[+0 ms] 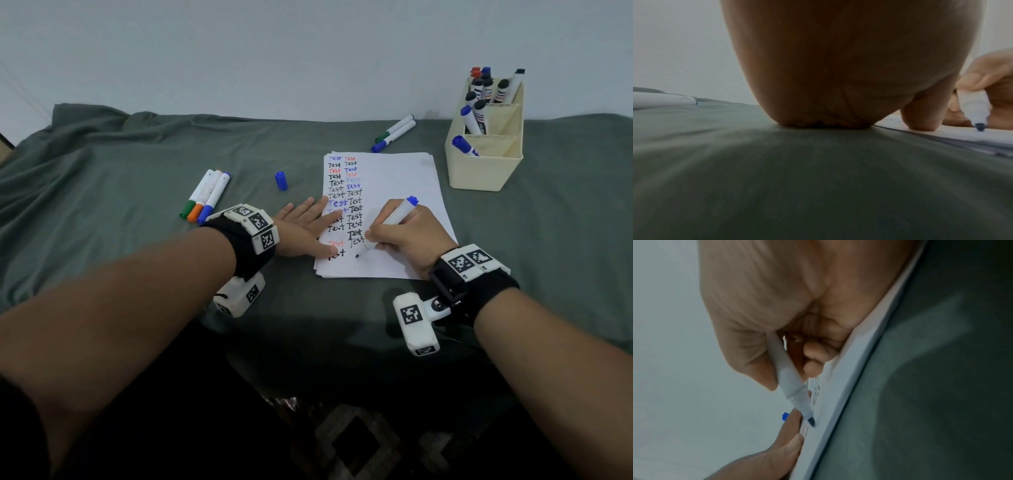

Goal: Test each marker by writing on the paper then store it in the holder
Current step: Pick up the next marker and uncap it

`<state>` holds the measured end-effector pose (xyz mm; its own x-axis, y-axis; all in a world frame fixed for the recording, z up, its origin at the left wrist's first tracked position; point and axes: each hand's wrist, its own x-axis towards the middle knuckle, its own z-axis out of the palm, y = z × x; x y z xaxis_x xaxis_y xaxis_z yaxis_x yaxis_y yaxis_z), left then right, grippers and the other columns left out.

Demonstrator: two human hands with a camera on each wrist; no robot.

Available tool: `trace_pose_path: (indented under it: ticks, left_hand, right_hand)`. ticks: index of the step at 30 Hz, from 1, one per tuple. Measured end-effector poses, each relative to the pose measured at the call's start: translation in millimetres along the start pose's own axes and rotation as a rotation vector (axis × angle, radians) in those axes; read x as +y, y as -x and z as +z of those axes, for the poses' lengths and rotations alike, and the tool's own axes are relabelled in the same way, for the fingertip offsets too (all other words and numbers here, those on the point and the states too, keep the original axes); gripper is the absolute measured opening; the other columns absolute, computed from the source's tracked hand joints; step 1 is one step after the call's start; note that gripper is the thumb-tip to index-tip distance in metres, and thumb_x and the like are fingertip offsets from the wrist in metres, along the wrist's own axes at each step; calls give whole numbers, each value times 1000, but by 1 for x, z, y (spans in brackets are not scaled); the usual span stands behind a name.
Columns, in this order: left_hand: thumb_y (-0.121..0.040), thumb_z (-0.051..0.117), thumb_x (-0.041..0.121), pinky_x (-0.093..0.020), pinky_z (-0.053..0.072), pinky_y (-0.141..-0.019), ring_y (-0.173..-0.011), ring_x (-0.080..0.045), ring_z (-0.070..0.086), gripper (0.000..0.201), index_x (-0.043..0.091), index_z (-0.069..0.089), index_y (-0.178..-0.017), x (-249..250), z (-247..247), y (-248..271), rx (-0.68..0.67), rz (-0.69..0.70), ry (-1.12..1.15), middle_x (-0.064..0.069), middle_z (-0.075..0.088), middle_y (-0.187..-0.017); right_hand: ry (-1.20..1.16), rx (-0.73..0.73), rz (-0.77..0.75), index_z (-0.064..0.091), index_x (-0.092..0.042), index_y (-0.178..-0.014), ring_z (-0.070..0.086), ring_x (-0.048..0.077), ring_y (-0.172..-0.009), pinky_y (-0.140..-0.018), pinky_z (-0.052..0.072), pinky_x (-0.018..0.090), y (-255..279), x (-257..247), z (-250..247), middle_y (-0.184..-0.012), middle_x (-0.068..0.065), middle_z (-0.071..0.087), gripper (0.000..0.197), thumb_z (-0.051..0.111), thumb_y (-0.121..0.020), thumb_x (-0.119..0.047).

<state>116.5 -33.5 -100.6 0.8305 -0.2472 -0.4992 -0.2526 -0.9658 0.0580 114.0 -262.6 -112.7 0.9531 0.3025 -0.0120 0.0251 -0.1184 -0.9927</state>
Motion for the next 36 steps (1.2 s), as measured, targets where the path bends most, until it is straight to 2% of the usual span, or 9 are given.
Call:
trace_pose_path:
  ticks: [5, 9, 13, 19, 28, 30, 32, 34, 36]
  left_hand:
    - [-94, 37, 67, -44, -10, -120, -147, -13, -24, 82, 40, -14, -153, 0, 0, 0, -1, 3, -2, 9, -29, -159]
    - [-94, 37, 67, -45, -10, -121, -147, -14, -24, 82, 41, -14, -152, -1, 0, -1, -2, 5, -3, 9, -29, -159]
    - [-94, 37, 67, -44, -10, -120, -147, -14, -24, 82, 41, -14, -153, -2, 0, -2, -4, 6, -3, 9, -30, -159]
    - [-94, 37, 67, -45, -10, -121, -147, -14, -24, 82, 41, -14, -153, -3, 1, -3, 1, 13, -8, 9, -30, -159]
    - [-94, 37, 67, -43, -10, -121, -148, -14, -22, 81, 40, -13, -153, -4, 4, -4, 22, 30, 7, 9, -28, -160]
    - [-92, 42, 67, -43, -4, -121, -150, -17, -13, 82, 40, -4, -155, -6, 3, -2, 72, 47, 27, 8, -18, -163]
    - [-89, 51, 66, -45, 13, -120, -149, -20, 10, 78, 38, 19, -154, -9, -3, -2, 208, 80, 50, 4, 8, -163]
    - [-89, 56, 59, -45, 29, -114, -139, -22, 32, 63, 32, 43, -145, -13, -10, -2, 376, 123, 81, 0, 36, -150]
    - [-91, 58, 53, -42, 33, -110, -129, -22, 40, 53, 28, 53, -136, -18, -15, -4, 529, 125, 68, -1, 48, -137]
  right_hand:
    - [-63, 159, -10, 65, -19, -64, 58, 16, -60, -58, 48, 26, -3, 7, -6, -63, 3, 64, 18, 75, -71, -6]
    - [56, 137, -13, 62, -20, -59, 54, 13, -56, -55, 44, 26, -2, 2, -3, -59, -2, 60, 16, 72, -64, -8]
    - [-14, 54, 20, 54, -14, -54, 47, 14, -50, -48, 39, 21, 1, -2, 0, -54, 6, 53, 17, 67, -55, -3]
    - [-70, 69, -15, 61, -14, -60, 58, 14, -58, -55, 48, 21, -1, 4, -4, -60, 2, 61, 21, 72, -68, 2]
    - [-75, 140, 2, 58, -22, -56, 53, 14, -57, -56, 43, 26, -5, 7, -4, -59, 0, 62, 20, 69, -63, -6]
    - [-240, 145, 20, 61, -21, -61, 56, 20, -62, -56, 45, 26, -6, 10, -5, -68, 12, 66, 18, 73, -65, -8]
    - [-372, 155, 20, 65, -18, -67, 56, 26, -68, -59, 46, 27, -7, 11, -7, -79, 23, 66, 16, 79, -68, -12]
    - [-407, 168, 22, 68, -20, -68, 54, 24, -68, -61, 46, 28, -9, 11, -8, -75, 15, 64, 17, 85, -68, -19]
    - [-416, 160, 35, 71, -22, -71, 51, 18, -62, -58, 45, 25, -9, 11, -9, -71, 7, 62, 18, 88, -69, -24]
